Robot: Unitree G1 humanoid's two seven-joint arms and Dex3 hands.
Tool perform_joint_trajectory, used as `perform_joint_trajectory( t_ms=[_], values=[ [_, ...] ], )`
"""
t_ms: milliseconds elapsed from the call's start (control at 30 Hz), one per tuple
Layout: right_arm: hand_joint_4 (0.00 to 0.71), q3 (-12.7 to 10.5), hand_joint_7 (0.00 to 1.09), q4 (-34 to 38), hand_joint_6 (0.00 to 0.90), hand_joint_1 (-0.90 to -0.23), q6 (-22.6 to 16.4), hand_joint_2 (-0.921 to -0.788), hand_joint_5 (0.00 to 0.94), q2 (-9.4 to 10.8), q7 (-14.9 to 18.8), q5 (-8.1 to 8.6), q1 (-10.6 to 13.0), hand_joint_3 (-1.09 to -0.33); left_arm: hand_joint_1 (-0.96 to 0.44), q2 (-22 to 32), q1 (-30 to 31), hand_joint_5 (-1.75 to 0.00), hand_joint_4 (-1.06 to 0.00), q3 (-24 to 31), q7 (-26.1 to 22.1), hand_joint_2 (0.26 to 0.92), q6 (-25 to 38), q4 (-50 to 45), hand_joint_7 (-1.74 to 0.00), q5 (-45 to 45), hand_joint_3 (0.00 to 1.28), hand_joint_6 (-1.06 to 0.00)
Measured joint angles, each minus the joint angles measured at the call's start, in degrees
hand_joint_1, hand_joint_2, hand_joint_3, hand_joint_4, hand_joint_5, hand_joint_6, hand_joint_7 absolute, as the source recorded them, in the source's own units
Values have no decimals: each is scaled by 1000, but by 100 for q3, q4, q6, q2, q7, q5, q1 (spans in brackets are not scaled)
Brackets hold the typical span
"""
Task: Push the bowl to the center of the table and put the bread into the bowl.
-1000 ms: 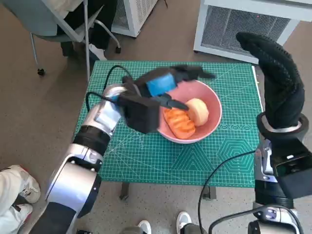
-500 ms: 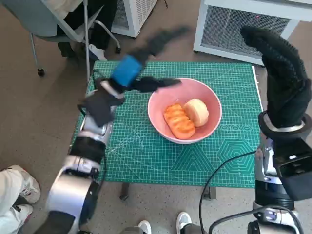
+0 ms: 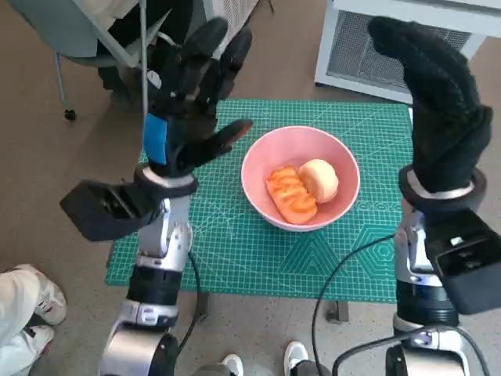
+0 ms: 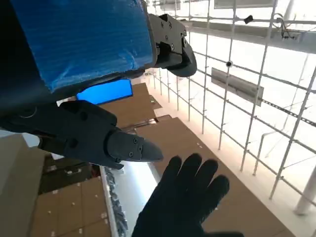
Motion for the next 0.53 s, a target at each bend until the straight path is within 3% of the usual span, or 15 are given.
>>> perform_joint_trajectory(
  t_ms=[533],
  values=[
    [273,4,631,0,23,-558,2,-921,3,-1,1,-2,2,-763,-75,62,277,0,-291,29,157,921,5,-320,-554,257,200,-120]
  ],
)
